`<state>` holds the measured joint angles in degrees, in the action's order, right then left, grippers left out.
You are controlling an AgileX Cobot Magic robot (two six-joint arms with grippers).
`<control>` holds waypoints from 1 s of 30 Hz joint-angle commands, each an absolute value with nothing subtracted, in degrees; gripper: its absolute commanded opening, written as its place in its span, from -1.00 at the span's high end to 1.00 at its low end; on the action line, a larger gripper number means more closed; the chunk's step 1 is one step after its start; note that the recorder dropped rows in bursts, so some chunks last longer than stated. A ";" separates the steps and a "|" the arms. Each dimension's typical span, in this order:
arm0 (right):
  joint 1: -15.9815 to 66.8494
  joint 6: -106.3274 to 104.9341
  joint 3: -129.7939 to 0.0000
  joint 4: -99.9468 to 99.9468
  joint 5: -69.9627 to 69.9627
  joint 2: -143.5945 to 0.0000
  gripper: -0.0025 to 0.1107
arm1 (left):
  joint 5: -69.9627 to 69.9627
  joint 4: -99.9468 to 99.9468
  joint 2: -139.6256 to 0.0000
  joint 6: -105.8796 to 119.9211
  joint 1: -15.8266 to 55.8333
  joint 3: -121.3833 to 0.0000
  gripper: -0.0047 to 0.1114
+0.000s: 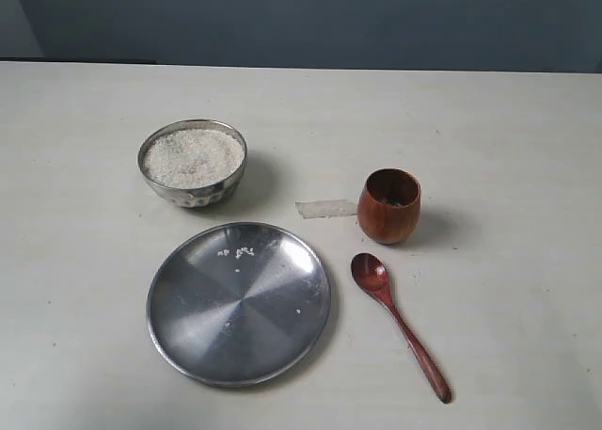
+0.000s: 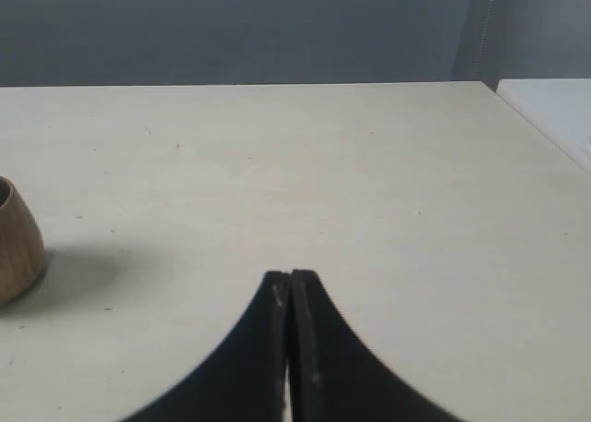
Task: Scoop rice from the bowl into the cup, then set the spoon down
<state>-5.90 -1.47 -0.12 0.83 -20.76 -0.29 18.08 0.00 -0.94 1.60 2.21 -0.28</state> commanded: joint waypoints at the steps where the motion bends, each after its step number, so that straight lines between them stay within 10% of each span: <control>1: -6.15 -1.47 0.00 0.77 -20.65 0.00 0.97 | 17.69 -0.31 -0.69 1.45 2.36 0.00 0.91; 30: -6.15 -1.47 0.00 0.77 -20.65 0.00 0.97 | 16.44 17.96 -0.69 2.29 2.36 0.00 0.91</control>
<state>-5.90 -1.47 -0.12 0.83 -20.76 -0.29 17.49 13.79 -0.94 2.13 2.21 -0.28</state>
